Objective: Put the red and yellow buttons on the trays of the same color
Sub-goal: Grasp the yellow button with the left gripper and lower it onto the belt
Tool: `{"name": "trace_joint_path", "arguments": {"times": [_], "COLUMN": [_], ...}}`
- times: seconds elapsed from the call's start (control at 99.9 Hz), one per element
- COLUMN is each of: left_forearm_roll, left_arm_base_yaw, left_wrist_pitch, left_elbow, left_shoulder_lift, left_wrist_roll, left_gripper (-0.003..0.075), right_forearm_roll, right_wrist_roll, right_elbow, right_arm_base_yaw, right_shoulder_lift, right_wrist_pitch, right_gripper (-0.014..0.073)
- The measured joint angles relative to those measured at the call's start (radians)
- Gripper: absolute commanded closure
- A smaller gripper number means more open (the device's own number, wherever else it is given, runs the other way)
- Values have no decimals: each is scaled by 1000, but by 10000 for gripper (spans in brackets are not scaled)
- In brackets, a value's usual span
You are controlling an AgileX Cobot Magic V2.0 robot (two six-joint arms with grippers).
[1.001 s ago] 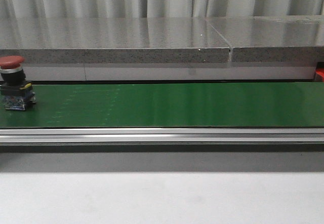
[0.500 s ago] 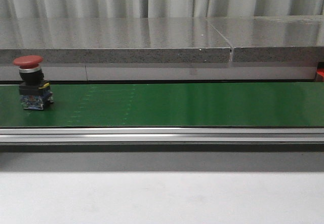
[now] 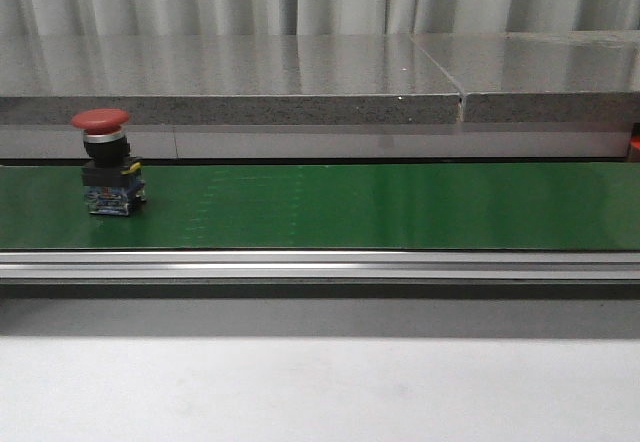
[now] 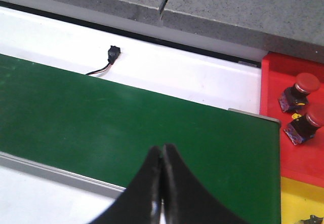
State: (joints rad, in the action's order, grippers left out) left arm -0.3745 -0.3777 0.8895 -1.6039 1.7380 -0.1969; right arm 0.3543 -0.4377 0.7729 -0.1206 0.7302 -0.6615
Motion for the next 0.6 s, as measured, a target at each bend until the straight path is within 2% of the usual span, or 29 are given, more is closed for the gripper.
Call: {"name": "trace_joint_path", "arguments": {"times": [0.26,0.6], "left_forearm_roll": [-6,-6], "left_arm_base_yaw": [107,164], "left_wrist_pitch": [6,-60], "left_elbow": [162,395], "left_shoulder_lift": [-150,-198], "left_wrist_roll": [-2,-16], "left_gripper": [739,739], "right_forearm_roll": [0,0], "right_wrist_roll": [0,0], "right_elbow": [0,0], "right_arm_base_yaw": [0,0], "right_shoulder_lift": [0,0], "right_wrist_pitch": [0,0], "right_gripper": [662,662]}}
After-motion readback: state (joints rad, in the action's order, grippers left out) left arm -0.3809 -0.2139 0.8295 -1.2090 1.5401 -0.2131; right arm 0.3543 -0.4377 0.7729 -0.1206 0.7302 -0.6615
